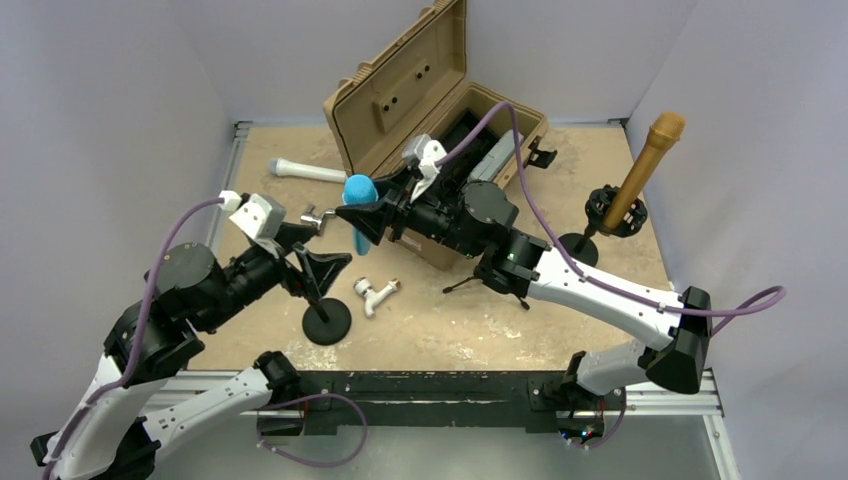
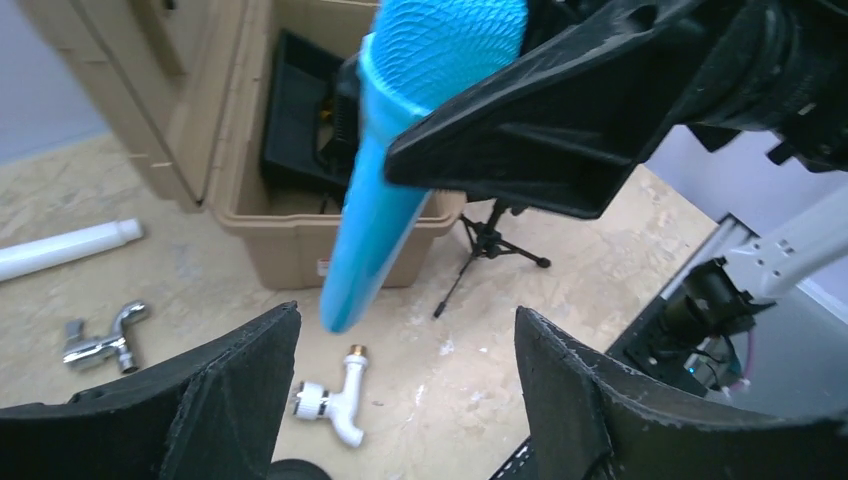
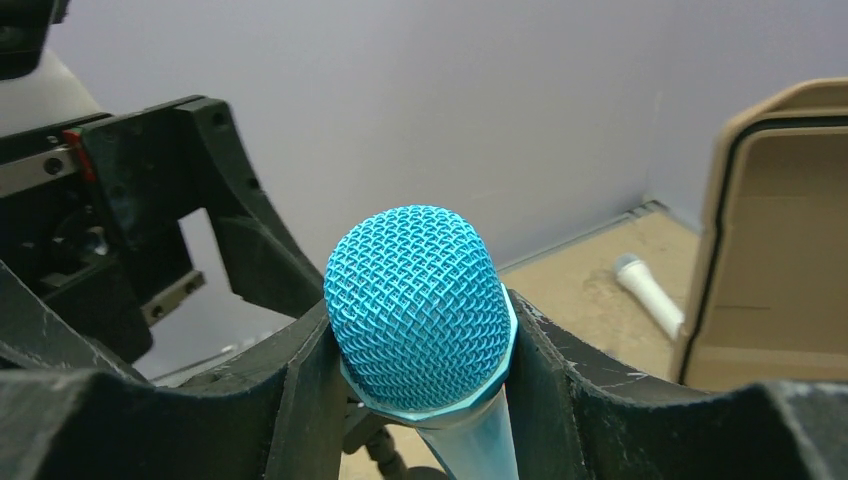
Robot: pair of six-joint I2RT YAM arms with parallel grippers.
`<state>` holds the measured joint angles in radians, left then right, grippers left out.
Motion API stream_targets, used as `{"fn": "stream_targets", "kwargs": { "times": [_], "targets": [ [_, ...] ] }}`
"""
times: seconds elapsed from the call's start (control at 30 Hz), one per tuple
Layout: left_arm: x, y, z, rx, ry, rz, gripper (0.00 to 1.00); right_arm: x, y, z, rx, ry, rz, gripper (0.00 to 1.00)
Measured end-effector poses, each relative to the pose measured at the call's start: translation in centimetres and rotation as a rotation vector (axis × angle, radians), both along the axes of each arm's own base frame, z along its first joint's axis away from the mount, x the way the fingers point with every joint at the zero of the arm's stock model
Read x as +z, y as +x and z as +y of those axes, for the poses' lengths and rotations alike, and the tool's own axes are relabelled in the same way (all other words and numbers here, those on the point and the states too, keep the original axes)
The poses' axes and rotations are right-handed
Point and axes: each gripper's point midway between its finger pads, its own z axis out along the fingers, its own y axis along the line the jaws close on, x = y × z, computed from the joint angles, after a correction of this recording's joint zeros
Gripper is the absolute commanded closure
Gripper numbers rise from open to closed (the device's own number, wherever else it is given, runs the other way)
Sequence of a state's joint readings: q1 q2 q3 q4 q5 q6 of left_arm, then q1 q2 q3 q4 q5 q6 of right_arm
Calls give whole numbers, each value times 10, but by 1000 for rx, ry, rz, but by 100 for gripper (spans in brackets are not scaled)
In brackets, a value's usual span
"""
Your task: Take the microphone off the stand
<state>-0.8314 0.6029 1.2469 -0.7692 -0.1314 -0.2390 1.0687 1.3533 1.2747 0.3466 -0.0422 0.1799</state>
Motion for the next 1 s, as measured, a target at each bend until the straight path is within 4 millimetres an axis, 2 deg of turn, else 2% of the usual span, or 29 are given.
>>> {"fn": "stream_targets", "kwargs": {
  "times": [0.13, 0.37, 0.67, 0.83, 0.97, 1.0],
  "targets": [
    [-3, -1, -22, -91, -5, 2, 25, -5, -9, 11, 76, -26, 37, 100],
    [-7, -2, -31, -131, -4, 6, 35, -13, -26, 16, 171, -54, 66, 100],
    [-17, 13, -49, -137, 19, 24, 53, 7, -40, 6, 214, -7, 68, 100],
    [-23, 19, -59, -150, 26, 34, 66, 11, -43, 1, 218, 14, 71, 100],
    [-25, 20, -60, -150, 29, 37, 86, 9, -41, 1, 212, 20, 85, 100],
    [-25, 21, -60, -147, 31, 39, 94, 9, -41, 1, 210, 23, 86, 100]
  ]
}}
